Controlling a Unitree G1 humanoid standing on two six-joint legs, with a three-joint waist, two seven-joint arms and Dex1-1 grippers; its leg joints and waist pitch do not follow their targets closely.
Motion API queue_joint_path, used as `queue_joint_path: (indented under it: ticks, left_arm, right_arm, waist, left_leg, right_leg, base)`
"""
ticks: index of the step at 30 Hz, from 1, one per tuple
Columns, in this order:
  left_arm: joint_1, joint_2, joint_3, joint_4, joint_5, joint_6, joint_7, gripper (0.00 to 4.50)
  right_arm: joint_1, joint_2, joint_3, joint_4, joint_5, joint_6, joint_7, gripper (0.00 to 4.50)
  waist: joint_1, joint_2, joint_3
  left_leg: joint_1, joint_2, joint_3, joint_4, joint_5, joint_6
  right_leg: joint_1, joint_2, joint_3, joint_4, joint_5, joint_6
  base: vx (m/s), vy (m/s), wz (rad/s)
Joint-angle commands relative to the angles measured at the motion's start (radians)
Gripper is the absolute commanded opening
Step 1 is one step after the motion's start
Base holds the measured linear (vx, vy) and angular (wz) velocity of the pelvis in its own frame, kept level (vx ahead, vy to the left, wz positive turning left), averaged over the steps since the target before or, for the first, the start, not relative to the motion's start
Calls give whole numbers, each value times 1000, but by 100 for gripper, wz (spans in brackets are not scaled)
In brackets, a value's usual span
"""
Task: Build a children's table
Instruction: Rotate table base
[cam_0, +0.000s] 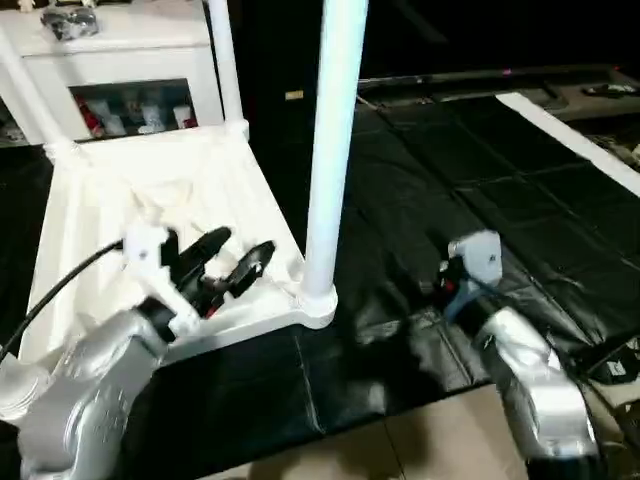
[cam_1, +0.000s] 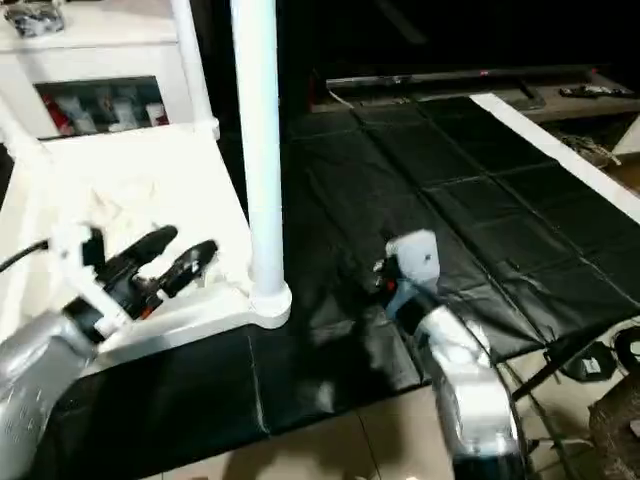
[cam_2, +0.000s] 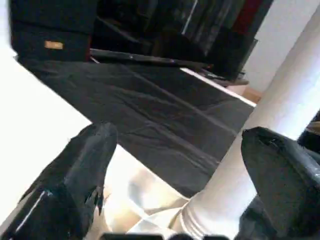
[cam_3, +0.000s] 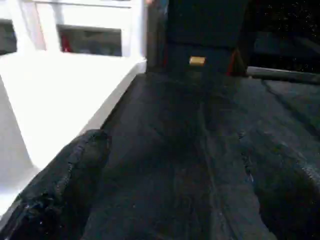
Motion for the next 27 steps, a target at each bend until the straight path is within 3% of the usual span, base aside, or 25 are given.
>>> queue_joint_path:
  ticks: [1, 3, 4, 8, 13, 16, 17, 18, 19, 20, 21, 22, 23, 24, 25, 26, 27]
  left_arm:
    - [-1, -14, 9, 27, 64, -46, 58, 450]
    - [-4, -37, 10, 44, 103, -67, 112, 450]
    - [-7, -60, 15, 48, 100, -62, 146, 450]
    - [-14, -82, 7, 67, 121, -85, 189, 450]
    - [-19, -101, 3, 89, 163, -95, 234, 450]
    - [-14, -85, -17, 86, 206, -75, 259, 450]
    - [-12, -68, -38, 85, 237, -92, 257, 450]
    - [-11, -57, -55, 86, 260, -108, 256, 450]
    - [-11, -56, -64, 86, 277, -119, 265, 450]
    - [-11, -57, -67, 86, 284, -122, 271, 450]
    - [-14, -51, -76, 90, 290, -117, 266, 450]
    - [-16, -44, -88, 93, 298, -107, 263, 450]
    - [-16, -63, -84, 97, 281, -112, 259, 450]
    - [-16, -67, -83, 98, 277, -113, 259, 450]
    - [-13, -79, -81, 89, 266, -115, 254, 450]
    - [-11, -80, -93, 76, 286, -109, 270, 450]
    - [-13, -81, -96, 75, 294, -110, 278, 450]
  right_arm:
    - [22, 17, -20, -18, 4, -54, -29, 450]
    - [38, 29, -36, -31, -15, -53, -72, 450]
    - [39, 45, -54, -51, -21, 1, -125, 450]
    - [31, 55, -56, -86, -31, 121, -193, 450]
    - [43, 30, -18, -100, -84, 62, -175, 450]
    - [30, -17, 9, -105, -105, 188, -160, 450]
    - [26, -27, 23, -106, -115, 178, -147, 450]
    - [24, -35, 34, -110, -125, 172, -144, 450]
    - [27, -43, 47, -115, -126, 166, -129, 450]
    - [28, -48, 53, -117, -128, 164, -124, 450]
    - [29, -31, 39, -106, -129, 120, -145, 450]
    - [30, -27, 33, -90, -136, 76, -150, 450]
    - [31, -28, 27, -81, -122, 88, -140, 450]
    - [31, -29, 27, -80, -119, 93, -136, 450]
    - [29, -33, 24, -79, -114, 103, -135, 450]
    - [20, -42, 18, -76, -111, 116, -133, 450]
    - [12, -46, 13, -69, -117, 116, -139, 450]
  waist:
    - [2, 1, -47]
    - [1, 2, -48]
    - [0, 5, -53]
    - [-1, 9, -54]
    - [1, 6, -58]
    - [1, 3, -56]
    - [12, -9, -48]
    - [-3, 21, -59]
    - [-19, 35, -59]
    - [-24, 45, -54]
    - [-31, 55, -52]
    - [-51, 57, -50]
    - [-56, 47, -45]
    - [-49, 38, -42]
    - [-24, 16, -27]
    - [15, -22, -30]
    - [25, -38, -25]
  left_leg:
    - [-5, 10, -3, -76, -306, 15]
    - [-6, 10, -6, -78, -302, 9]
    - [-7, 13, -7, -79, -282, 5]
    - [-7, 11, -6, -79, -272, 1]
    - [-12, 12, -3, -74, -226, 4]
    - [-10, 11, -3, -73, -217, 6]
    - [-63, -6, -45, -93, -224, 56]
    - [-50, 7, -81, -89, -233, 82]
    - [-49, 27, -121, -90, -254, 97]
    - [-45, 44, -145, -103, -292, 110]
    - [-31, 69, -178, -119, -335, 127]
    - [-5, 95, -241, -138, -339, 196]
    - [-6, 79, -260, -140, -333, 256]
    - [-20, 54, -253, -135, -318, 270]
    - [-80, -33, -203, -85, -311, 204]
    - [-27, -95, -108, 87, -175, 99]
    - [-60, -61, -78, 132, -97, 77]
  right_leg:
    - [31, -48, 44, -115, -522, 18]
    - [34, -46, 43, -111, -504, 21]
    - [40, -45, 46, -104, -435, 4]
    - [43, -42, 48, -96, -355, -23]
    - [47, -46, 50, -90, -296, -35]
    - [50, -42, 50, -86, -278, -41]
    - [93, -61, 7, -71, -271, -46]
    - [87, -52, -19, -73, -203, -60]
    - [89, -40, -41, -61, -126, -115]
    - [87, -26, -50, -51, -123, -139]
    - [78, -13, -56, -27, -130, -169]
    - [51, 6, -55, 29, -166, -240]
    - [47, 10, -32, 47, -208, -285]
    - [55, 0, -18, 38, -212, -312]
    - [75, -55, 16, -37, -276, -339]
    - [49, -175, -14, -164, -645, -159]
    - [71, -231, -2, -182, -820, 29]
  base:
    - [0, 0, 0]
    - [0, 0, 0]
    - [0, 0, 0]
    - [0, 0, 0]
    - [0, 0, 0]
    - [0, 0, 0]
    - [0, 0, 0]
    - [0, 0, 0]
    - [-6, -39, 40]
    - [25, -60, 54]
    - [25, -60, 54]
    - [31, -109, 54]
    - [7, -149, 58]
    - [7, -149, 58]
    - [-28, -162, 64]
    - [-61, -154, 55]
    - [-61, -154, 55]
